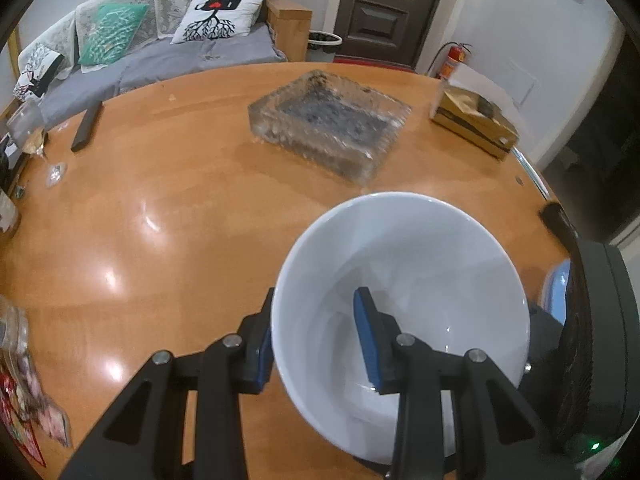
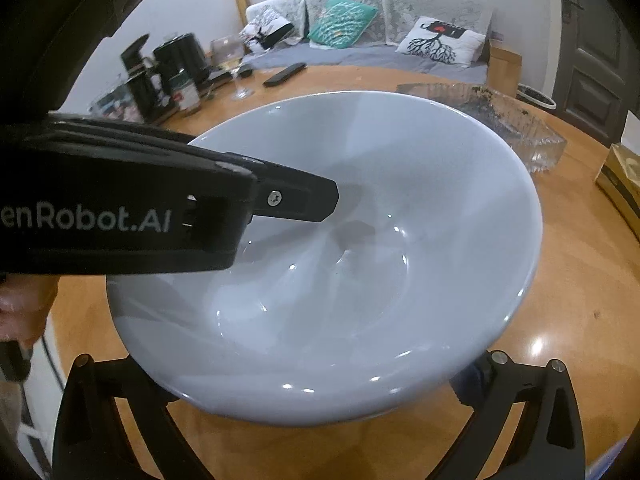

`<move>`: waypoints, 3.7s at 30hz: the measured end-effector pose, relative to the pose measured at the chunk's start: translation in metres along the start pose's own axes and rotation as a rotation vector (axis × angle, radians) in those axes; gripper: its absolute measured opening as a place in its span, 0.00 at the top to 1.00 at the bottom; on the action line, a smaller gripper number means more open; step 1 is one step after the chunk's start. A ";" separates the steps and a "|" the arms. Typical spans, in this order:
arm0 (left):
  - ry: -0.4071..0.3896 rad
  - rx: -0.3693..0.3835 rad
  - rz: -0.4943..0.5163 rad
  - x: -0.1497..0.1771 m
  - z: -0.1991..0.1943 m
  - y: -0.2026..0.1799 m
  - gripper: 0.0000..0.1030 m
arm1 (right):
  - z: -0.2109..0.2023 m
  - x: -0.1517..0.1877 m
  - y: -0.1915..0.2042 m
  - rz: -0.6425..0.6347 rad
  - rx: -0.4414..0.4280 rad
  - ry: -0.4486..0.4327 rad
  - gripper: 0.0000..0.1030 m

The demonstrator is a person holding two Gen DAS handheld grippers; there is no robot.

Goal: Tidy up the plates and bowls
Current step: 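Carry the white bowl stack with the left gripper toward the blue plate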

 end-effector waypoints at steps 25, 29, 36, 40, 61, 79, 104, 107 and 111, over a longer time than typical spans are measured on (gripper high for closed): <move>0.030 0.116 -0.008 0.042 -0.015 -0.012 0.71 | -0.006 0.030 0.018 -0.082 0.012 0.067 0.01; 0.023 0.152 -0.045 0.041 -0.011 -0.007 0.71 | -0.006 0.028 0.018 -0.088 0.012 0.078 0.01; 0.019 0.141 -0.032 0.041 -0.013 -0.010 0.70 | -0.009 0.032 0.018 -0.112 0.010 0.027 0.01; 0.008 0.132 -0.018 0.043 -0.015 -0.012 0.70 | -0.011 0.034 0.020 -0.120 0.014 0.018 0.02; -0.065 0.068 0.027 0.040 -0.076 -0.046 0.70 | -0.071 0.040 0.031 -0.161 0.019 -0.095 0.02; -0.089 0.054 0.076 0.025 -0.104 -0.111 0.70 | -0.129 0.057 0.004 -0.148 0.035 -0.149 0.01; -0.077 0.117 0.154 -0.005 -0.081 -0.207 0.71 | -0.185 0.088 -0.070 -0.068 0.106 -0.159 0.01; -0.070 0.125 0.162 -0.009 -0.076 -0.217 0.71 | -0.193 0.098 -0.077 -0.058 0.113 -0.157 0.01; -0.061 0.134 0.168 -0.012 -0.068 -0.229 0.71 | -0.197 0.105 -0.088 -0.045 0.119 -0.150 0.01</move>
Point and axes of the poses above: each gripper's, at about its wrist camera, not at the fingertips, and z roughly the way its jaws point, y to its left, x to its underside, the point moved 1 cm from there along z, roughly the way its jaws point, and after that the axes turned 9 degrees about z, right-handed, at the moved point
